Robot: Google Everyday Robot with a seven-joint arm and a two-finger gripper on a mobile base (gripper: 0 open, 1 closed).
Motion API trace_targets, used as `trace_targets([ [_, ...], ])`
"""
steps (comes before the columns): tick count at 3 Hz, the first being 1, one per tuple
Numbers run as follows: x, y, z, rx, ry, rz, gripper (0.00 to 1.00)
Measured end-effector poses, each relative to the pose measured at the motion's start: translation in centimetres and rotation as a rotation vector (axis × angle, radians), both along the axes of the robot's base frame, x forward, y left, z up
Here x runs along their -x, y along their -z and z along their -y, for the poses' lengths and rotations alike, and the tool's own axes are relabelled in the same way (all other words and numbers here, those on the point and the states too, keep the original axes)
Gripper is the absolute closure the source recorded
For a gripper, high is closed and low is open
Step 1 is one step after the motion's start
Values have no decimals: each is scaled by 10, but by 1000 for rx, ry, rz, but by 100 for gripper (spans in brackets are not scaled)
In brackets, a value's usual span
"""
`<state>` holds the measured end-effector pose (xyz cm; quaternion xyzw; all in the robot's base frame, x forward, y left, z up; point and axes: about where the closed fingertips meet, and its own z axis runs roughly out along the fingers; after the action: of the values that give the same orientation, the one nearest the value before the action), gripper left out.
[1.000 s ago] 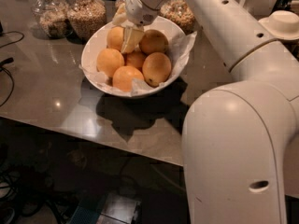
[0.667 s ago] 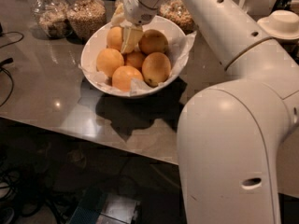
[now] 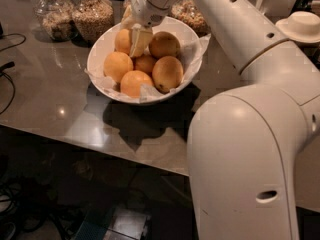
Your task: Pick orange from white bowl
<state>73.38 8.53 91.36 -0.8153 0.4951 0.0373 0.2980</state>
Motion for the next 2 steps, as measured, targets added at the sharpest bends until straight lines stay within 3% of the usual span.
trace_targets([
  [1, -2, 3, 19, 35, 65, 6, 77],
  [2, -1, 1, 19, 35, 65, 6, 99],
])
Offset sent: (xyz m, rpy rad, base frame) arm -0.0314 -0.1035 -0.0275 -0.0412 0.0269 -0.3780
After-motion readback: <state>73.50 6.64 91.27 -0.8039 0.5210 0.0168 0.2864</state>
